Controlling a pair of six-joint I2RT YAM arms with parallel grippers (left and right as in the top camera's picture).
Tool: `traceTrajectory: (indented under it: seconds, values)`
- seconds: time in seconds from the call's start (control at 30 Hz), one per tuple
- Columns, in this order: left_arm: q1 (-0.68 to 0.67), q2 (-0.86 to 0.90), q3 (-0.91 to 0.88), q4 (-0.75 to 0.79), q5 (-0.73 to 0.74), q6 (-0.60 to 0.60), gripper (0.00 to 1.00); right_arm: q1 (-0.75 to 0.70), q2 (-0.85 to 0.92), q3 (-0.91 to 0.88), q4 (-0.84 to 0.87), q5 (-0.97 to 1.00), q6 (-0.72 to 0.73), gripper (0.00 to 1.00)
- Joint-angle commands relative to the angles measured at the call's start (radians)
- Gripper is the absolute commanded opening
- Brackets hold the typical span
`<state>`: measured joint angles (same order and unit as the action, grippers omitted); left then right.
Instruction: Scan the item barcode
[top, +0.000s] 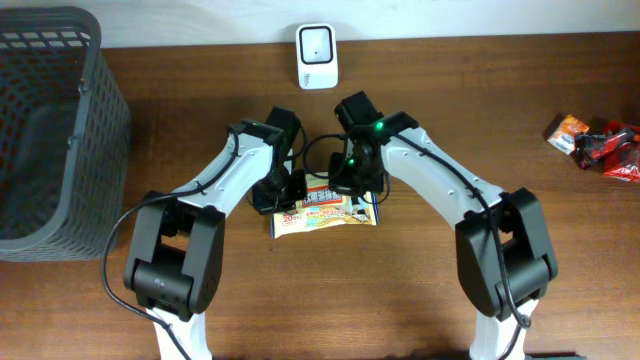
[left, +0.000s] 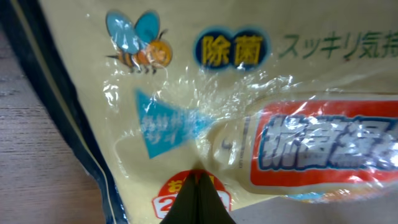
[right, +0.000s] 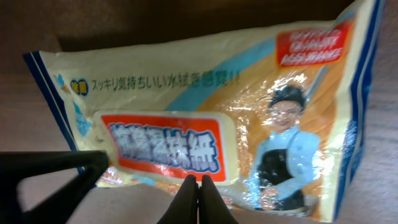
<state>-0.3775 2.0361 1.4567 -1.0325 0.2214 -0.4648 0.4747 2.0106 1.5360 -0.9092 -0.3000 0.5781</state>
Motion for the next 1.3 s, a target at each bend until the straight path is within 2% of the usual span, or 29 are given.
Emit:
traceTrajectory:
  seconds: [0.0, 0.07, 0.1, 0.2, 0.27, 0.33, 0.37, 0.4, 0.43, 0.47, 0.5, 0.53, 0.67, 0.73, 0.87, 0.93, 0.97, 1.0, 1.03, 1.1, 1.17, 1.27]
  values:
    - [0.023, -0.003, -0.05, 0.008, -0.13, 0.006, 0.0, 0.012, 0.055, -0.027, 0.001, 0.071, 0.064, 0.04]
    - [0.023, -0.003, -0.084, 0.007, -0.371, -0.092, 0.0, 0.008, 0.063, -0.069, -0.024, 0.266, 0.108, 0.04]
    - [0.023, -0.004, -0.083, 0.006, -0.423, -0.092, 0.0, 0.007, 0.062, -0.069, -0.066, 0.347, 0.115, 0.04]
    - [0.023, -0.006, 0.005, -0.075, -0.433, -0.091, 0.0, 0.002, 0.043, -0.058, -0.158, 0.383, 0.119, 0.04]
    - [0.036, -0.006, 0.15, -0.194, -0.439, -0.091, 0.0, 0.003, -0.012, -0.008, -0.191, 0.386, 0.106, 0.04]
    - [0.064, -0.006, 0.27, -0.229, -0.472, -0.101, 0.0, 0.003, -0.047, 0.065, -0.145, 0.301, -0.125, 0.05]
    - [0.101, -0.006, 0.293, -0.176, -0.473, -0.123, 0.15, 0.003, -0.047, 0.087, -0.071, 0.19, -0.267, 0.15]
    - [0.123, -0.005, 0.293, -0.148, -0.473, -0.124, 0.4, 0.003, -0.047, 0.087, -0.03, 0.127, -0.332, 0.23]
    - [0.162, 0.0, 0.293, -0.13, -0.472, -0.127, 0.69, 0.003, -0.042, 0.087, 0.03, 0.045, -0.456, 0.54]
    - [0.194, 0.006, 0.293, -0.131, -0.467, -0.127, 0.91, 0.006, -0.039, 0.086, 0.054, 0.02, -0.554, 0.81]
    - [0.225, 0.012, 0.293, -0.131, -0.442, -0.127, 0.99, 0.015, -0.029, 0.086, 0.078, 0.016, -0.652, 0.93]
    - [0.266, 0.017, 0.293, -0.131, -0.386, -0.127, 0.99, 0.038, -0.006, 0.085, 0.095, -0.016, -0.792, 0.95]
    - [0.359, 0.017, 0.293, -0.135, -0.364, -0.129, 0.99, 0.138, 0.08, 0.085, 0.09, -0.02, -1.02, 0.86]
    - [0.368, 0.017, 0.293, -0.135, -0.364, -0.13, 0.99, 0.188, 0.106, 0.085, 0.105, 0.076, -1.045, 0.76]
    - [0.368, 0.018, 0.293, -0.135, -0.365, -0.13, 0.99, 0.191, 0.181, 0.085, 0.121, 0.117, -1.04, 0.76]
    - [0.368, 0.018, 0.293, -0.143, -0.368, -0.129, 0.99, 0.19, 0.22, 0.085, 0.121, 0.189, -0.875, 0.6]
    - [0.368, 0.018, 0.293, -0.147, -0.367, -0.129, 0.99, 0.184, 0.216, 0.088, 0.122, 0.237, -0.732, 0.23]
    - [0.368, 0.017, 0.293, -0.147, -0.367, -0.129, 0.99, 0.172, 0.216, 0.092, 0.121, 0.244, -0.652, 0.19]
    - [0.368, 0.018, 0.293, -0.147, -0.367, -0.129, 0.99, 0.151, 0.216, 0.098, 0.115, 0.245, -0.55, 0.04]
    - [0.368, 0.017, 0.293, -0.147, -0.367, -0.129, 0.99, 0.092, 0.215, 0.146, 0.046, 0.2, -0.412, 0.04]
    - [0.368, 0.018, 0.293, -0.147, -0.367, -0.129, 0.99, 0.035, 0.208, 0.231, -0.081, 0.051, -0.412, 0.04]
    - [0.368, 0.018, 0.293, -0.147, -0.367, -0.129, 0.99, -0.12, 0.207, 0.442, -0.341, -0.402, -0.412, 0.04]
